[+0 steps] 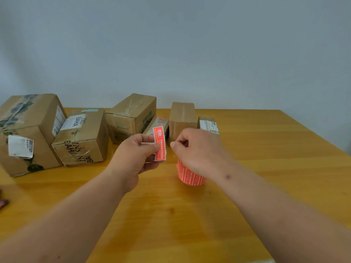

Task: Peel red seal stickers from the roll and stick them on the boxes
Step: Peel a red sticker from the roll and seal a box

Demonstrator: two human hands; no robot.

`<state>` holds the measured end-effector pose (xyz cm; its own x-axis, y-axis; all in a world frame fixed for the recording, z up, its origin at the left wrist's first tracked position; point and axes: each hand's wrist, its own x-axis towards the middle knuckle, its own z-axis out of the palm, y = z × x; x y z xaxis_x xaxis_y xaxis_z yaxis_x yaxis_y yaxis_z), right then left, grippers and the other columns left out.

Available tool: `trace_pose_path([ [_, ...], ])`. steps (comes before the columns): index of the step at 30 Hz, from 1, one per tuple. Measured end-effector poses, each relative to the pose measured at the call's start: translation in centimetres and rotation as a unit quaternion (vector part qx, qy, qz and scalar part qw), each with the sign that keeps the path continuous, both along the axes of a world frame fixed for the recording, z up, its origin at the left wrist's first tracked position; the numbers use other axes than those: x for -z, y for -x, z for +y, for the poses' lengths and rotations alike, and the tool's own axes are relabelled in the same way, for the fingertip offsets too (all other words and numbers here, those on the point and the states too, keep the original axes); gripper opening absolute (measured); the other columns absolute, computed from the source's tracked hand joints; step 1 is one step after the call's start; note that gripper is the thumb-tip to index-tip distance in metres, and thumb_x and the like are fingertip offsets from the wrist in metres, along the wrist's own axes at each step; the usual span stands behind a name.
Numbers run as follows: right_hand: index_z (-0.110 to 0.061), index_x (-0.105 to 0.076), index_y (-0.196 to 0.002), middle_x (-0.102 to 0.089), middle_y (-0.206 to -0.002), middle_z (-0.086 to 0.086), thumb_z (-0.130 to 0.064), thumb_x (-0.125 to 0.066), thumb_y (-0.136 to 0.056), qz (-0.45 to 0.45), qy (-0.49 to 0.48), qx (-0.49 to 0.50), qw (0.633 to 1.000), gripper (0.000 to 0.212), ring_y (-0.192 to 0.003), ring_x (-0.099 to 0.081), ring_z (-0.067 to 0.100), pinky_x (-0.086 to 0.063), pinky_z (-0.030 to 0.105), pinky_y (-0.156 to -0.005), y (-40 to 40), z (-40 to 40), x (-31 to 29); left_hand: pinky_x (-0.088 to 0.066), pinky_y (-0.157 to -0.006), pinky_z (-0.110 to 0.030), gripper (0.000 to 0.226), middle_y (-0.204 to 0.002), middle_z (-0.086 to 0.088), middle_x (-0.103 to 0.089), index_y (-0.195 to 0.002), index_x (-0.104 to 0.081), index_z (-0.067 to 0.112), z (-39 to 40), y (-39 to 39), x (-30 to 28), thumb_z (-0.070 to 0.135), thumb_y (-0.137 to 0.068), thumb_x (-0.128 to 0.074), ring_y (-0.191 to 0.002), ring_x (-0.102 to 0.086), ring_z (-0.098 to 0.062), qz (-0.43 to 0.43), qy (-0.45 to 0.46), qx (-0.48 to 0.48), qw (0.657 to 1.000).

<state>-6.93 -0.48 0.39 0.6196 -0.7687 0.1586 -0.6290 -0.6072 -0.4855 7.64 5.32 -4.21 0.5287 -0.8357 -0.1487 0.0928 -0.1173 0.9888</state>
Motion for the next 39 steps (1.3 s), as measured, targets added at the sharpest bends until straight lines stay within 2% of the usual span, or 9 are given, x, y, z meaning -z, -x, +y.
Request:
trace_pose_path([
  [4,-0.019,-0.063,-0.092,-0.068,-0.082,0.001,-0.038,-0.052,-0.095,0.009,-0.114,-0.012,0.993,0.023,-0.073,-0.067,0.016,-0.056,0.032,-0.069,0.0,0.9,0.8,-0.052,-0.062,-0.028,0.022,-0.101,-0.012,-0.07,-0.112,-0.06,0.015,0.6,0.1,0.0,0.013,-0.091,-0.064,-0.078,-0.068,-0.018,-0.001,0.011,-0.006,1.0],
  [9,-0.014,-0.063,-0.093,-0.069,-0.087,0.002,-0.024,-0.054,-0.096,-0.12,-0.265,-0.023,0.956,0.013,-0.062,-0.063,0.006,-0.052,0.021,-0.056,-0.1,1.8,2.7,-0.048,-0.059,-0.027,0.02,-0.103,-0.013,-0.068,-0.103,-0.057,0.013,1.6,0.1,0.5,0.015,-0.087,-0.069,-0.071,-0.064,-0.015,-0.026,0.013,-0.015,0.999],
  [18,-0.013,-0.068,-0.084,-0.069,-0.073,-0.003,-0.022,-0.06,-0.09,-0.182,-0.288,-0.051,0.939,0.013,-0.06,-0.061,0.006,-0.049,0.024,-0.061,-0.3,3.3,4.2,-0.043,-0.055,-0.027,0.017,-0.085,-0.011,-0.067,-0.092,-0.054,0.01,3.3,0.3,0.4,0.015,-0.087,-0.069,-0.061,-0.053,-0.015,-0.042,0.017,-0.016,0.999],
  [23,-0.009,-0.069,-0.082,-0.071,-0.073,0.002,-0.016,-0.059,-0.088,-0.214,-0.3,-0.062,0.927,0.014,-0.061,-0.061,0.009,-0.051,0.026,-0.064,-0.2,3.7,4.5,-0.045,-0.057,-0.027,0.008,-0.082,-0.008,-0.071,-0.091,-0.061,0.012,4.0,0.5,0.3,0.018,-0.09,-0.066,-0.064,-0.057,-0.013,-0.046,0.002,-0.002,0.999],
  [25,-0.011,-0.07,-0.083,-0.07,-0.071,-0.002,-0.017,-0.059,-0.089,-0.221,-0.309,-0.055,0.923,0.014,-0.061,-0.061,0.007,-0.051,0.024,-0.064,-0.2,3.8,4.6,-0.045,-0.057,-0.019,0.004,-0.082,0.0,-0.072,-0.09,-0.065,0.017,4.4,0.6,0.5,0.019,-0.092,-0.063,-0.064,-0.059,-0.003,-0.136,-0.004,-0.011,0.991],
  [28,-0.013,-0.071,-0.083,-0.068,-0.068,-0.005,-0.018,-0.06,-0.089,-0.233,-0.32,-0.039,0.917,0.014,-0.059,-0.059,0.005,-0.05,0.021,-0.062,-0.3,3.7,4.9,-0.041,-0.059,-0.006,0.009,-0.085,0.012,-0.064,-0.084,-0.066,0.024,5.2,1.0,0.9,0.017,-0.089,-0.065,-0.076,-0.055,0.006,-0.355,0.025,-0.048,0.933],
  [31,-0.017,-0.07,-0.078,-0.068,-0.067,-0.006,-0.017,-0.06,-0.089,-0.231,-0.315,-0.035,0.92,0.015,-0.058,-0.059,0.005,-0.051,0.023,-0.063,-0.5,3.6,5.0,-0.044,-0.065,-0.012,0.013,-0.086,0.015,-0.061,-0.085,-0.068,0.025,5.7,1.2,1.5,0.012,-0.084,-0.071,-0.085,-0.057,-0.002,-0.443,0.079,-0.026,0.893],
  [33,-0.021,-0.069,-0.074,-0.069,-0.068,-0.005,-0.018,-0.06,-0.088,-0.223,-0.298,-0.037,0.927,0.017,-0.059,-0.06,0.005,-0.052,0.025,-0.065,-0.7,3.5,5.3,-0.047,-0.068,-0.015,0.016,-0.082,0.017,-0.063,-0.085,-0.07,0.029,5.7,1.2,1.9,0.013,-0.085,-0.07,-0.085,-0.058,-0.003,-0.45,0.077,0.002,0.89],
  [39,-0.017,-0.07,-0.078,-0.069,-0.068,-0.005,-0.015,-0.057,-0.089,-0.224,-0.308,-0.045,0.924,0.017,-0.059,-0.059,0.004,-0.05,0.02,-0.061,-1.0,3.2,5.7,-0.049,-0.07,-0.018,0.017,-0.079,0.023,-0.069,-0.081,-0.07,0.035,6.0,0.9,1.7,0.018,-0.084,-0.072,-0.08,-0.062,-0.003,-0.36,0.038,0.012,0.932],
])
